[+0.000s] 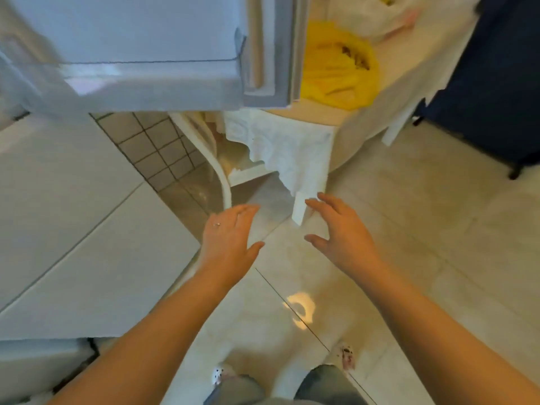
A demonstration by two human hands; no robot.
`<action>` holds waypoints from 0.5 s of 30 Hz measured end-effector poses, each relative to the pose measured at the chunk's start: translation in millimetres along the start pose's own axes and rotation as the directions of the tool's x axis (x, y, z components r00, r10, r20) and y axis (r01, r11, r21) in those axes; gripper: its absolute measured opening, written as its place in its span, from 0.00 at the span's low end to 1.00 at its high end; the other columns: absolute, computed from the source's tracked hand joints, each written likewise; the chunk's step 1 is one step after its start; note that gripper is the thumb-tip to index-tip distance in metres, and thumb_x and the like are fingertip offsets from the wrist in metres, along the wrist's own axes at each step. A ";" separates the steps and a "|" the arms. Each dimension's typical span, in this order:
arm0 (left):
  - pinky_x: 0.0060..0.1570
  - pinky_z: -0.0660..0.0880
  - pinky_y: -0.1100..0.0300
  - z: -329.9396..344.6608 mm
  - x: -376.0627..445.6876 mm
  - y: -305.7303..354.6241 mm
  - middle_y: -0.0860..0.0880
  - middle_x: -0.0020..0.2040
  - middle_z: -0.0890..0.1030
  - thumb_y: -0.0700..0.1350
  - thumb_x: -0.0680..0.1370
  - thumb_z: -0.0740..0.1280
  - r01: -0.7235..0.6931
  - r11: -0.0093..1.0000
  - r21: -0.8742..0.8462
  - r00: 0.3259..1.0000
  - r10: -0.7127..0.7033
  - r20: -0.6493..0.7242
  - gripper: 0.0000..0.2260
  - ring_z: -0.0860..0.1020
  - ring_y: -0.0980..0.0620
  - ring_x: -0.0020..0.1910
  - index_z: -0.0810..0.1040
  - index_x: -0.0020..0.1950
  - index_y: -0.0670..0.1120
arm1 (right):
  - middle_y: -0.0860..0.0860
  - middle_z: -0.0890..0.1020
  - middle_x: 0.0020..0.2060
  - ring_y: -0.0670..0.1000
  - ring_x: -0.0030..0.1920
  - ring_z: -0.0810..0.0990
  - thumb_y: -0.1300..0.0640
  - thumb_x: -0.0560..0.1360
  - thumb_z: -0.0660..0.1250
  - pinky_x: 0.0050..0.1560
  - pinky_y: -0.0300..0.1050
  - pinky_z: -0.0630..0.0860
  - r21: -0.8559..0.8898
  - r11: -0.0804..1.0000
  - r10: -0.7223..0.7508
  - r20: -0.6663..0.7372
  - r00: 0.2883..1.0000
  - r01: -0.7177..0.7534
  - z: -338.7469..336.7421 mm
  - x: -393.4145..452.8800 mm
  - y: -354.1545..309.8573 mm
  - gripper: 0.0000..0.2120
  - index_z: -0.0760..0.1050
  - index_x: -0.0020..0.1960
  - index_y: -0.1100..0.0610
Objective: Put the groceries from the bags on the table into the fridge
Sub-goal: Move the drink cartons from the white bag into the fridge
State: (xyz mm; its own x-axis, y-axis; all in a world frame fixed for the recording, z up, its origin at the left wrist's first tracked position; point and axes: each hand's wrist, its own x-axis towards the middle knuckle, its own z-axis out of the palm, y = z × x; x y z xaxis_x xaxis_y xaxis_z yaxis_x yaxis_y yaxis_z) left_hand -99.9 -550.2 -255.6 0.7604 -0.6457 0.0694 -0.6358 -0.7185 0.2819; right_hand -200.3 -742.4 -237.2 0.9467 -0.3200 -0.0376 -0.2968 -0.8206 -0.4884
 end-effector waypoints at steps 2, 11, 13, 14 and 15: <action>0.68 0.62 0.49 19.4 20.0 49.4 0.49 0.70 0.68 0.55 0.74 0.69 -0.061 0.998 -0.019 0.998 0.062 0.025 0.30 0.66 0.47 0.68 0.63 0.73 0.49 | 0.51 0.64 0.72 0.53 0.71 0.63 0.52 0.71 0.72 0.67 0.47 0.62 0.001 0.998 0.062 -0.030 0.998 -0.062 -22.0 -9.4 51.1 0.30 0.65 0.71 0.50; 0.68 0.63 0.45 82.3 108.0 208.4 0.46 0.69 0.70 0.53 0.73 0.70 -0.205 0.978 -0.030 0.977 0.206 0.052 0.30 0.68 0.45 0.67 0.64 0.72 0.48 | 0.53 0.64 0.72 0.54 0.71 0.62 0.53 0.71 0.72 0.70 0.48 0.59 0.003 0.985 0.174 -0.072 0.982 -0.175 -105.0 -23.8 216.1 0.31 0.66 0.71 0.52; 0.67 0.64 0.43 90.7 128.3 225.2 0.46 0.69 0.69 0.53 0.73 0.70 -0.210 0.977 -0.032 0.975 0.212 0.064 0.30 0.68 0.45 0.67 0.64 0.72 0.48 | 0.54 0.64 0.72 0.54 0.71 0.62 0.53 0.71 0.72 0.70 0.46 0.58 0.014 0.984 0.180 -0.076 0.981 -0.179 -114.3 -16.6 237.7 0.31 0.66 0.71 0.53; 0.66 0.64 0.42 95.3 139.9 231.9 0.47 0.69 0.70 0.53 0.73 0.70 -0.213 0.976 -0.035 0.974 0.215 0.073 0.30 0.68 0.45 0.67 0.64 0.72 0.48 | 0.54 0.64 0.72 0.54 0.71 0.62 0.53 0.71 0.72 0.70 0.46 0.58 0.018 0.982 0.188 -0.079 0.979 -0.188 -118.3 -11.2 248.1 0.31 0.66 0.71 0.53; 0.66 0.65 0.42 99.6 151.4 238.1 0.47 0.68 0.70 0.53 0.73 0.70 -0.219 0.975 -0.038 0.972 0.221 0.077 0.30 0.69 0.45 0.66 0.64 0.72 0.48 | 0.53 0.64 0.72 0.54 0.71 0.62 0.53 0.71 0.72 0.70 0.46 0.58 0.023 0.980 0.198 -0.078 0.977 -0.197 -121.9 -5.4 258.0 0.31 0.66 0.71 0.53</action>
State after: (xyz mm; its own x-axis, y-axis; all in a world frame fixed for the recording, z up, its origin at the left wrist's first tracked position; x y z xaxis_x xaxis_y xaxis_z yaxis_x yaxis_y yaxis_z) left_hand -149.4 -844.8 -273.3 0.5885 -0.8065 0.0561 -0.7812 -0.5494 0.2963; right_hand -297.2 -1010.1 -256.7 0.8566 -0.5119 -0.0656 -0.4742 -0.7306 -0.4913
